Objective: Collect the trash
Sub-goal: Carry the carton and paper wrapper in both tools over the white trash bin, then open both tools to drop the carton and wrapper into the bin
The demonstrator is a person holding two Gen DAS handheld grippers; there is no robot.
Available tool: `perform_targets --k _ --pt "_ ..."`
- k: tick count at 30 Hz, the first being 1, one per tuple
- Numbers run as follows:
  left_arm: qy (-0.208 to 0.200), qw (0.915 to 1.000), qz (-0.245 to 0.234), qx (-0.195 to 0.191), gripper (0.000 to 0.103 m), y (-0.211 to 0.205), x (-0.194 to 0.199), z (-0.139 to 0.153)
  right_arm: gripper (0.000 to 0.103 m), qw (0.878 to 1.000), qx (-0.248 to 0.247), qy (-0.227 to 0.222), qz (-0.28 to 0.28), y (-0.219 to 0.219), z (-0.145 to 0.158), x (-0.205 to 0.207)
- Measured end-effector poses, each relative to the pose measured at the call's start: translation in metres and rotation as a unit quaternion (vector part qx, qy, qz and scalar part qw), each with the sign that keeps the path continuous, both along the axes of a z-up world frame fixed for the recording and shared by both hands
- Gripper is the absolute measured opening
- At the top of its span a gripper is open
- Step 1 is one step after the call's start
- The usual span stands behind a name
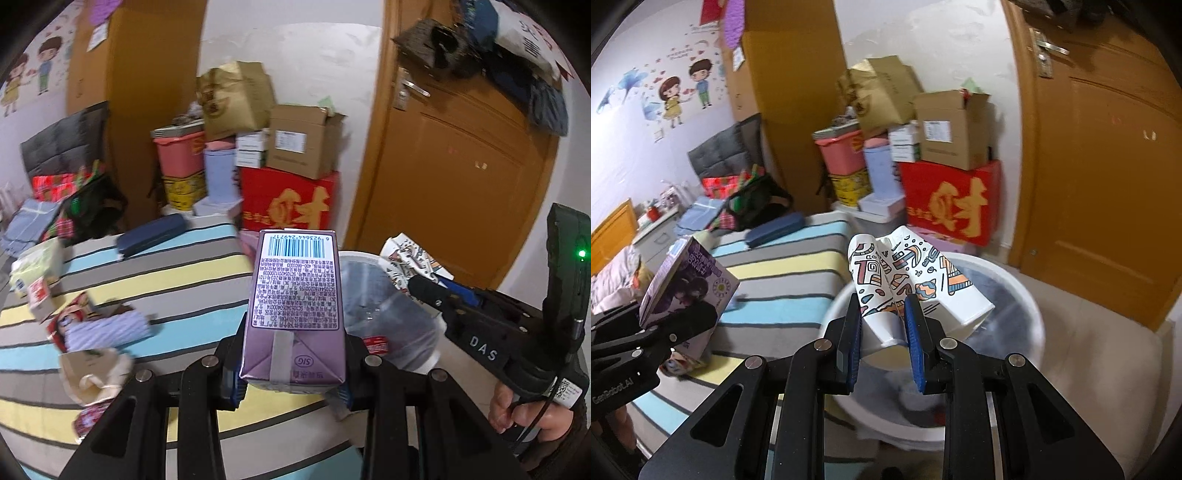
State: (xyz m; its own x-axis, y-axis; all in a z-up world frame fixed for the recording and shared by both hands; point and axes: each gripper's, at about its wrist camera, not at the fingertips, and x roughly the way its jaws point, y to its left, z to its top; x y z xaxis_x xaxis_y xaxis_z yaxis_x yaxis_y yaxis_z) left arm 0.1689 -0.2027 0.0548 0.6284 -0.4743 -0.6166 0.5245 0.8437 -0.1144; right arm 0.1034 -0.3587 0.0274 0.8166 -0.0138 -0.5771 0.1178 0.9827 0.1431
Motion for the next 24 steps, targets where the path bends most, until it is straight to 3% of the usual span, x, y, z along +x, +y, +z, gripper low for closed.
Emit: perform_targets --k 13,21,24 --pt "0.034 0.9975 -0.059 0.020 0.038 -0.076 0.013 -0.032 0.023 0.998 0.000 0.051 -0.043 -0.043 -0.024 0.000" --pt "0.058 0.9962 -0.063 0.020 0.038 -0.090 0.028 -0.049 0.025 0.996 0.012 0.080 -0.048 -0.056 -0.039 0.009" --pt "0.053 0.9965 -0.059 0.024 0.050 -0.089 0.030 -0.050 0.028 0.995 0.017 0.084 -0.049 -0.058 -0.041 0.009"
